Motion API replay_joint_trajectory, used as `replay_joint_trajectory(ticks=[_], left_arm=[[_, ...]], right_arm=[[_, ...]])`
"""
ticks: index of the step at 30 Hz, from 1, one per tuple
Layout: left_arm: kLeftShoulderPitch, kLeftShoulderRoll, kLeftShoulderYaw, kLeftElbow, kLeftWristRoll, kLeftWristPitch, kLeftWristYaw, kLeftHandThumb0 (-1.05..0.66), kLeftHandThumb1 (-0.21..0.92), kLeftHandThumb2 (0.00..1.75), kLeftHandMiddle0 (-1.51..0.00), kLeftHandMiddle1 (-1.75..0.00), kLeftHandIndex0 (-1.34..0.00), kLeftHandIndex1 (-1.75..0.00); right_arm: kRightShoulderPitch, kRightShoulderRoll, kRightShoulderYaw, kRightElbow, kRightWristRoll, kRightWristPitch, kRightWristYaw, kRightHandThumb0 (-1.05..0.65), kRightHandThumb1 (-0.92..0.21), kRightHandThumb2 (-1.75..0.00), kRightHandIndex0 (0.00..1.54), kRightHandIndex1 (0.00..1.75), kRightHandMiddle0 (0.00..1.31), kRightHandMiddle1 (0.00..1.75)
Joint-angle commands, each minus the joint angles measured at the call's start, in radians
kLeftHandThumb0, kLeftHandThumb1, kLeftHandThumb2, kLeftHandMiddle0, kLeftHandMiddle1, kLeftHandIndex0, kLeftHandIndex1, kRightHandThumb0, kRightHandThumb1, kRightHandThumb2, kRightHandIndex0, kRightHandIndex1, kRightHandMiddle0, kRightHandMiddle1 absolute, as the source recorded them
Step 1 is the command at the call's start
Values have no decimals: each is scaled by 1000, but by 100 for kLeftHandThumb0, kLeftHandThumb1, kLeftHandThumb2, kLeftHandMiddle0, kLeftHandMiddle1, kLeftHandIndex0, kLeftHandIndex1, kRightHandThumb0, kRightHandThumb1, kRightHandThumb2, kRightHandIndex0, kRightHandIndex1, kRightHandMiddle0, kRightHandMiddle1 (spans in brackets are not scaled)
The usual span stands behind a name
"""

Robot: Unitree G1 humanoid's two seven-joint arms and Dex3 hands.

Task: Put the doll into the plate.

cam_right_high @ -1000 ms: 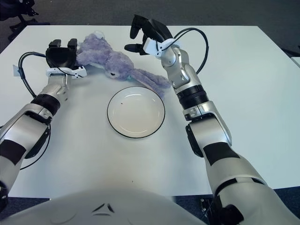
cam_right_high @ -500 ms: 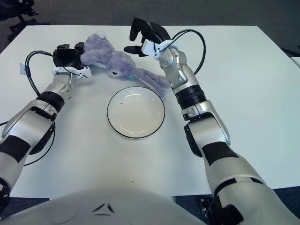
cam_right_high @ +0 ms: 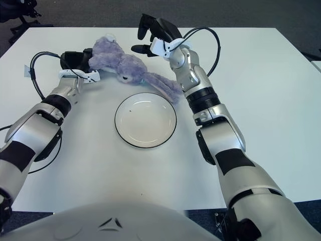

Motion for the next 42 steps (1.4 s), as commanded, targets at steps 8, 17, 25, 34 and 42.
replay_joint_trajectory(ticks=[8, 17, 25, 34, 42], left_arm=[[-1, -11, 19, 26, -42, -75, 26, -3, 87, 8, -84, -173, -70, -168], [-2, -16, 19, 29, -54, -76, 26, 3, 90, 10, -86, -175, -66, -174], [-5, -19, 20, 27, -60, -73, 31, 4, 91, 11, -85, -175, -65, -175], [-9, -19, 20, 25, -61, -72, 30, 5, 91, 12, -84, -175, -64, -175], [-18, -25, 22, 18, -64, -68, 25, 7, 91, 14, -82, -175, -63, -175]], right_arm=[[-15, 10, 55, -28, -67, 100, 29, -69, -92, -31, 56, 9, 32, 16], [-23, 30, 88, -3, -107, 136, 9, -75, -92, -30, 55, 5, 32, 12], [-44, 32, 124, 80, -121, 132, 20, -77, -92, -29, 52, 2, 31, 11], [-54, 32, 136, 123, -117, 115, 14, -78, -92, -29, 50, 0, 30, 9], [-82, 53, 173, 243, -127, 139, 69, -83, -92, -28, 44, 0, 20, 3]])
